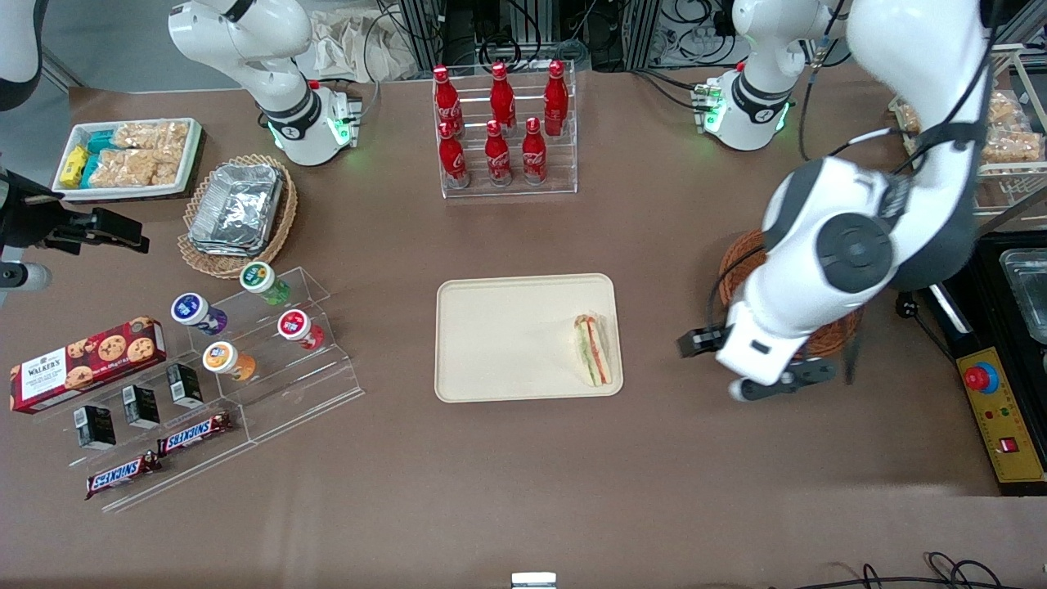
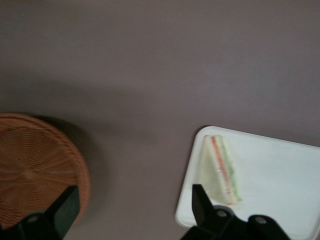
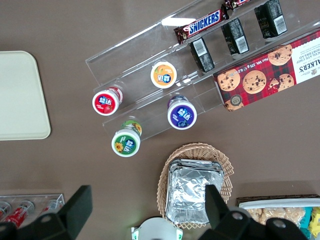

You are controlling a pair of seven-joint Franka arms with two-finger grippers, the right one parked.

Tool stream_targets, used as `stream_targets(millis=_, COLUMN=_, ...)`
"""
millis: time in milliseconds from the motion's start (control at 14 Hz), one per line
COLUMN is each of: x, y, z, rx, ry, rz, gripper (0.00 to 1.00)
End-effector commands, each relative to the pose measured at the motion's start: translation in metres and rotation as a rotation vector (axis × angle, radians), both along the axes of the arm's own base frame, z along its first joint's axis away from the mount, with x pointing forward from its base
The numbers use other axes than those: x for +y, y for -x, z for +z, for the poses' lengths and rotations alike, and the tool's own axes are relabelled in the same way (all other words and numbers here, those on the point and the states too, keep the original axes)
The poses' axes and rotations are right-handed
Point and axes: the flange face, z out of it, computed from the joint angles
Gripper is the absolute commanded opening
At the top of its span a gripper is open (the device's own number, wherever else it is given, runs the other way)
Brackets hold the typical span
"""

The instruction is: Place sandwich from basket to tray

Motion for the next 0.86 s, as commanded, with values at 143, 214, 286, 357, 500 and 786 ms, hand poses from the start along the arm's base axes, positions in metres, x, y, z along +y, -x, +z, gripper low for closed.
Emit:
stream_targets(millis=143, x=0.062, y=0.036, z=0.049, rx=-0.02, ry=-0.075, rz=-0.127, gripper=0.99)
stream_targets(millis=214, x=0.082, y=0.041, z=0.056, rx=-0.021, ry=-0.064, rz=-0.159, gripper=0.99)
stream_targets(millis=286, x=0.098, y=0.047, z=0.059, rx=-0.019, ry=-0.055, rz=-0.208, gripper=0.99)
stream_targets(millis=357, x=0.109, y=0.049, z=0.059, rx=-0.026, ry=-0.048, rz=-0.27, gripper=0.99)
stream_targets(millis=500, x=0.15, y=0.045, z=0.056, rx=-0.042, ry=-0.045, rz=-0.367, gripper=0.99)
stream_targets(millis=786, x=0.166, y=0.035, z=0.082, rx=-0.043, ry=-0.04, rz=-0.382, gripper=0.99)
